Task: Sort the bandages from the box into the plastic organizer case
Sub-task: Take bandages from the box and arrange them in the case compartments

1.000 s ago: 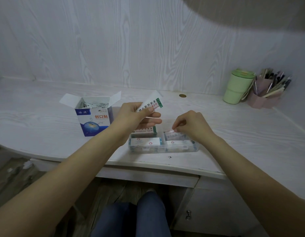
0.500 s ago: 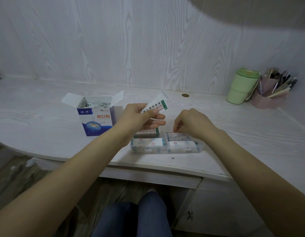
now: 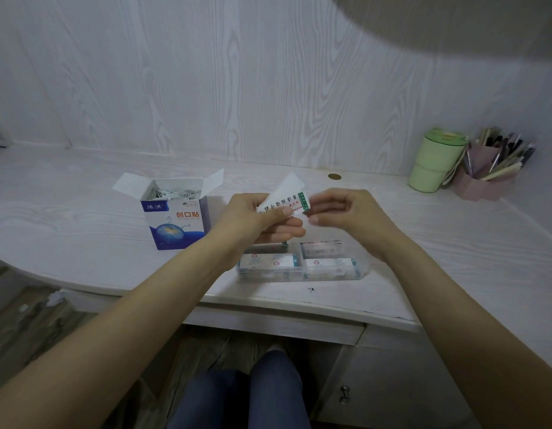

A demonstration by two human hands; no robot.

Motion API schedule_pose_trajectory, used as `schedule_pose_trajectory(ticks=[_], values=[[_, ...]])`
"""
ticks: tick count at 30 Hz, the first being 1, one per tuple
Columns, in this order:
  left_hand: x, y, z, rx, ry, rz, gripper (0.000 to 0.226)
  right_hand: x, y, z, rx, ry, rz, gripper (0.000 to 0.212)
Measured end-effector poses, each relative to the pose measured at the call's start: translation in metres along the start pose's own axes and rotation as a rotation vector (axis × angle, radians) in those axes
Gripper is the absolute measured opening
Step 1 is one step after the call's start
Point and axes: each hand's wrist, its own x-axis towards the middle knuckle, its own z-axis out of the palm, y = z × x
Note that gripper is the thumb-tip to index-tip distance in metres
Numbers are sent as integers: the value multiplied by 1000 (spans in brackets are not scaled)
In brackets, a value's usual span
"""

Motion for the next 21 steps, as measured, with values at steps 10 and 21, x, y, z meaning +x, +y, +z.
schedule_pose_trajectory(ticks=[10, 21], values=[[-7, 3, 12, -13, -71, -41, 28, -8, -8, 0, 102, 148, 36, 10], [-1, 4, 12, 105, 19, 71, 24, -2, 18, -23, -162, 274, 218, 5]])
